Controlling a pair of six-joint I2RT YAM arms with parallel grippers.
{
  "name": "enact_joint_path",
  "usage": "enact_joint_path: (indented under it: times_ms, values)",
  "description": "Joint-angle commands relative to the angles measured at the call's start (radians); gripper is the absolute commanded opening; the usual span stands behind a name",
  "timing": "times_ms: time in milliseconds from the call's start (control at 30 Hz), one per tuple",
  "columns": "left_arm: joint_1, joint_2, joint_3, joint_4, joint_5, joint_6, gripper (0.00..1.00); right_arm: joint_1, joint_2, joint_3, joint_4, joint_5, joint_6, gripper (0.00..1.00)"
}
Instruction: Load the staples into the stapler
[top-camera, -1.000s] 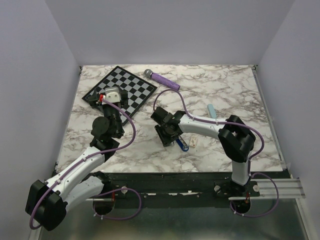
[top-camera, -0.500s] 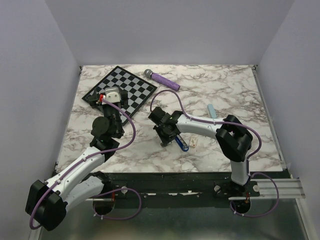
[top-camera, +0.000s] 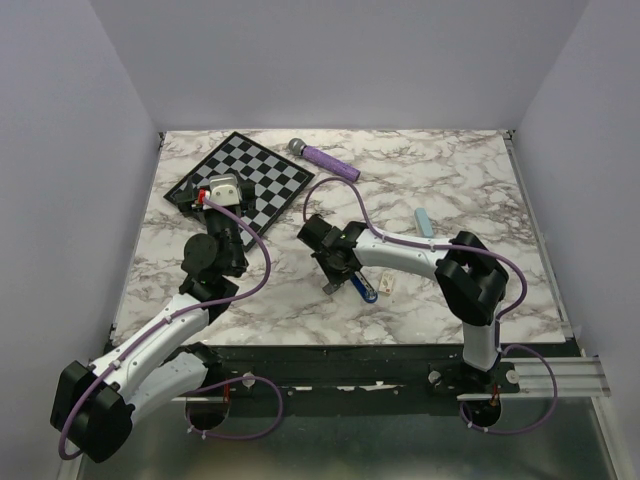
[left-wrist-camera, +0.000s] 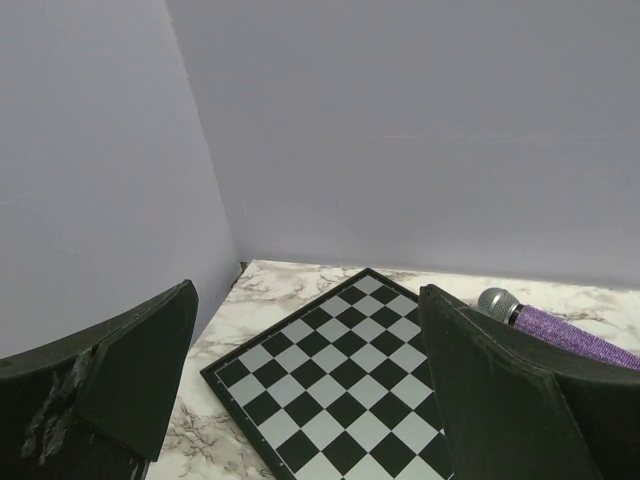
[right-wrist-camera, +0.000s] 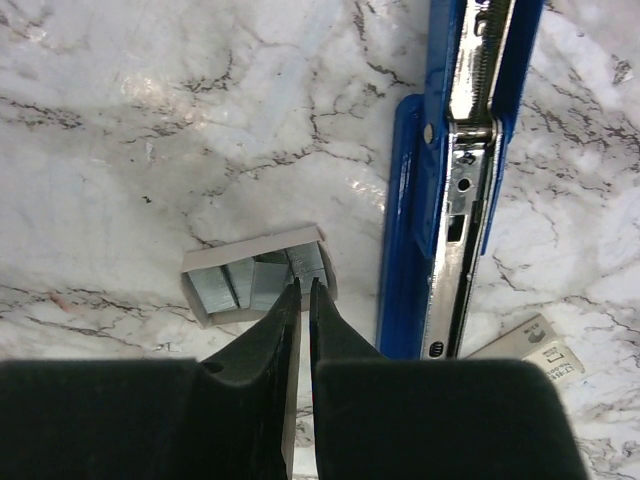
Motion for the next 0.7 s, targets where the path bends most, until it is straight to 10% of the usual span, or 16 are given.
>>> enact_joint_path:
  times_ms: [0, 667]
  values:
    - [0.008, -0.016, -0.003, 0.014, 0.015, -0.006, 0.99, 0.006, -0.039, -0.001, -0.008, 0.037, 0.011, 0.15]
    - [0.009, -0.022, -0.004, 0.014, 0.015, -0.006, 0.99, 0.003, -0.019, -0.002, 0.051, -0.055, 0.077, 0.41]
